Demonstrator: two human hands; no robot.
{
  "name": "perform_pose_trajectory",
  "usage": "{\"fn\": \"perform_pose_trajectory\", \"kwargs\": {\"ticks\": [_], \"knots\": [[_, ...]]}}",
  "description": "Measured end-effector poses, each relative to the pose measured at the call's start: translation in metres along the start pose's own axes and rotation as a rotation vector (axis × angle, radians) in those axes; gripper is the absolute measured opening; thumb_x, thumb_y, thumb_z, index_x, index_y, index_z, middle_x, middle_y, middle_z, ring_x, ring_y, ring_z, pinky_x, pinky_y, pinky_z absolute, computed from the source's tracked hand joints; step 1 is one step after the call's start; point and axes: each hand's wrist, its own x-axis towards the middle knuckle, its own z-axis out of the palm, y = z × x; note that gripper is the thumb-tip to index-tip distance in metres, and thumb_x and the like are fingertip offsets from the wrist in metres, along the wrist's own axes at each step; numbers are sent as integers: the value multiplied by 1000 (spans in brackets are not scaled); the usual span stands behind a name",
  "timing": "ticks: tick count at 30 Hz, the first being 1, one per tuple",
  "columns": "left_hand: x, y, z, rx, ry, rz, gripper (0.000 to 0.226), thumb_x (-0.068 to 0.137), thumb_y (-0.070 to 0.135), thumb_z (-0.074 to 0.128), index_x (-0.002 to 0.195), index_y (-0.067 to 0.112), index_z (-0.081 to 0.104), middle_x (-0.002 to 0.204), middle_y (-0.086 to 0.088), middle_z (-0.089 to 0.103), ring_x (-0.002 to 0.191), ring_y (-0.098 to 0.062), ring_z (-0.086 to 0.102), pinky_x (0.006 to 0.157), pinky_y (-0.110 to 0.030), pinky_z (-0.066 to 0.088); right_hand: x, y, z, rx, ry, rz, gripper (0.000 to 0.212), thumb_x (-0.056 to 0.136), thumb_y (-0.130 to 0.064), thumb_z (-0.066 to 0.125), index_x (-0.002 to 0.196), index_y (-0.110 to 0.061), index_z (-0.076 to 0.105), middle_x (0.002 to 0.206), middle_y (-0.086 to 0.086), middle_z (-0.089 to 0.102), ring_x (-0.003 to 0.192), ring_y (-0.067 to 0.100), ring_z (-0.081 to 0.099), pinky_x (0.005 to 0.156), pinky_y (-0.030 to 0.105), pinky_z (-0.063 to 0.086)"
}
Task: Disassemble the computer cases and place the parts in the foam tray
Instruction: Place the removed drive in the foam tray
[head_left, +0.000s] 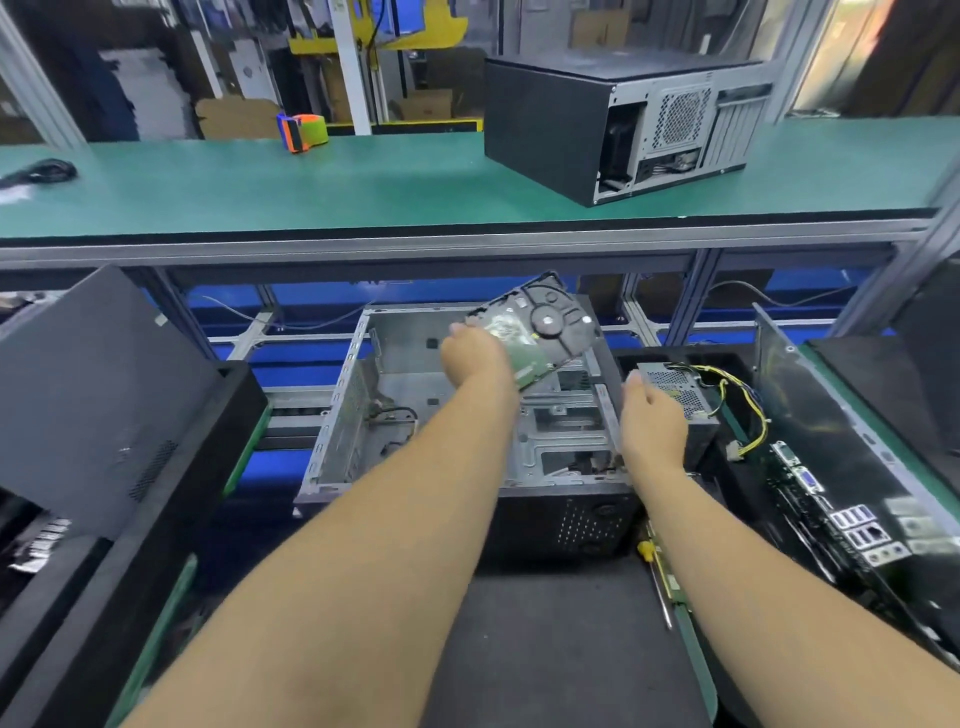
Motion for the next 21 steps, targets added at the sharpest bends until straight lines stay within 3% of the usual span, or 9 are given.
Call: {"fn": "perform_pose_trajectory", "kwargs": {"ticks": [3, 6, 8, 10, 12, 15, 16, 19, 21], "knots": [[-27, -36, 29, -53, -142, -73, 44, 111, 31, 31, 135, 1, 52, 133, -14, 58, 117, -34, 57, 107, -46, 45, 9, -15, -15, 435, -47, 214, 45, 99, -59, 43, 90, -24, 70, 93, -4, 74, 93, 20, 68, 84, 37, 51], [-43, -69, 59, -101, -315, -135, 40, 110, 30, 35, 123, 2, 59, 128, -19, 65, 115, -36, 64, 101, -52, 53, 21, -11, -31, 696, -156, 335, 14, 100, -28, 58, 109, -18, 63, 104, 8, 72, 90, 29, 71, 76, 44, 61], [-49, -75, 67, -71, -399, -144, 35, 107, 34, 43, 111, 7, 64, 114, -16, 71, 99, -32, 70, 80, -44, 62, 31, 0, -45, 756, -185, 397, 10, 99, -11, 55, 108, -14, 60, 104, 13, 69, 82, 31, 68, 64, 39, 59], [-52, -80, 76, 69, -438, -120, 26, 100, 32, 57, 110, 9, 63, 108, -13, 72, 94, -31, 72, 73, -41, 62, 43, 14, -57, 726, -218, 425, 12, 97, -7, 52, 101, -15, 61, 101, 13, 68, 81, 29, 64, 58, 33, 50], [-48, -90, 83, 282, -397, -73, 26, 93, 10, 64, 118, 3, 60, 110, -18, 69, 94, -32, 71, 69, -41, 63, 55, 30, -64, 678, -259, 444, 12, 95, -7, 53, 101, -14, 61, 100, 14, 66, 80, 26, 62, 56, 32, 45], [-46, -105, 96, 340, -339, -78, 30, 91, -5, 60, 120, 0, 55, 113, -21, 65, 86, -29, 66, 49, -34, 60, 71, 54, -67, 727, -257, 550, 16, 99, -14, 53, 110, -7, 62, 102, 16, 66, 79, 26, 62, 57, 34, 48], [-47, -111, 101, 362, -315, -70, 30, 90, -4, 60, 120, 0, 55, 113, -22, 64, 89, -31, 67, 52, -37, 61, 77, 62, -68, 736, -229, 595, 17, 101, -18, 52, 108, -6, 63, 102, 16, 67, 81, 27, 64, 63, 38, 52], [-51, -130, 121, 449, -284, -39, 32, 90, 3, 58, 122, 1, 52, 117, -21, 63, 101, -38, 66, 81, -53, 62, 97, 86, -68, 659, -62, 735, 21, 97, -19, 60, 109, -2, 62, 96, 19, 69, 82, 33, 68, 85, 50, 58], [-51, -143, 132, 456, -261, -62, 34, 93, 5, 56, 126, 2, 49, 122, -21, 61, 106, -41, 64, 89, -55, 58, 112, 94, -69, 571, -31, 767, 33, 91, -18, 68, 118, -1, 57, 90, 17, 68, 77, 33, 69, 73, 47, 61]]}}
